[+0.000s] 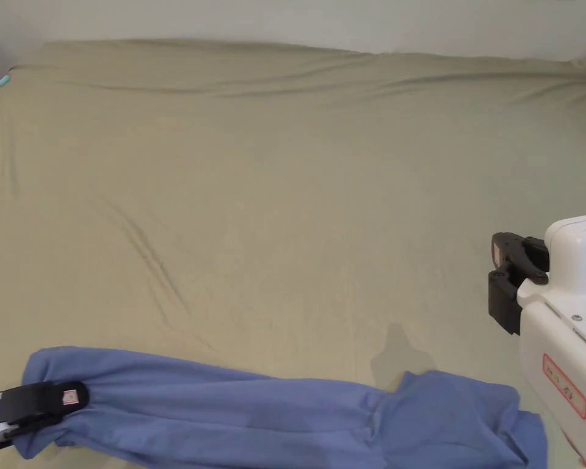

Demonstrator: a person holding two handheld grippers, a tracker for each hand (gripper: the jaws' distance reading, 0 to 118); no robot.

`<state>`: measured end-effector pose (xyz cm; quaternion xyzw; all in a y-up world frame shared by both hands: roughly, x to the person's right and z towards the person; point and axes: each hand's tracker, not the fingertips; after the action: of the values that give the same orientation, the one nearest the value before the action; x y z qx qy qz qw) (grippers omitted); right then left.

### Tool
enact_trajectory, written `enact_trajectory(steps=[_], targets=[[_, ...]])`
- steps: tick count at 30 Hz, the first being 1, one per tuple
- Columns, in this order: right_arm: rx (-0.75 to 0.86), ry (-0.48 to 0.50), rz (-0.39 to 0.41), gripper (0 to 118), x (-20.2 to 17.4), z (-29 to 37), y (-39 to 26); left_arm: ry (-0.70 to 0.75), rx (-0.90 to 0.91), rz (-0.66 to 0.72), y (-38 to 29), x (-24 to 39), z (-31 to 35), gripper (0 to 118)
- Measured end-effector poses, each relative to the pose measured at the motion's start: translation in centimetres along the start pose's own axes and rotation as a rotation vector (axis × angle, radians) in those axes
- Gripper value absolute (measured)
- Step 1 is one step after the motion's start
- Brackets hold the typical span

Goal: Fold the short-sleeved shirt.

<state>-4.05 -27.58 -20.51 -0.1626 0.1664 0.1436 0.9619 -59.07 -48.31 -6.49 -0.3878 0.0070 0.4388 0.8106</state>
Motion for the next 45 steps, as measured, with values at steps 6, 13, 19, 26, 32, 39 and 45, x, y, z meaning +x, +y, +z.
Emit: enact_trajectory(steps=[6,13,19,26,32,39,45], targets=[[0.008,0.002,-0.005,0,-0.1,0.3,0.1,0.135,-0.067,-0.168,-0.3,4.4,0.8,8],[0.030,0.008,-0.003,0,-0.1,1.6,0.1,0.140,-0.119,-0.230,-2.3,10.6,-2.6,8],[0.037,0.009,-0.041,0,0.9,2.4,-0.3,0.125,-0.197,-0.248,-5.3,13.8,-9.1,8],[0.037,0.000,-0.074,0,2.4,2.6,-1.1,0.213,-0.309,-0.299,-9.1,16.4,-15.2,9],[0.025,-0.006,-0.104,0,3.4,2.3,-1.6,0.090,-0.339,-0.290,-11.4,18.9,-16.8,91],[0.028,-0.013,-0.108,0,3.7,2.6,-1.6,-0.123,-0.191,-0.181,-8.5,20.9,-12.5,111],[0.034,-0.010,-0.105,0,3.4,3.0,-1.4,0.077,0.015,-0.366,-8.2,20.4,-9.0,3]])
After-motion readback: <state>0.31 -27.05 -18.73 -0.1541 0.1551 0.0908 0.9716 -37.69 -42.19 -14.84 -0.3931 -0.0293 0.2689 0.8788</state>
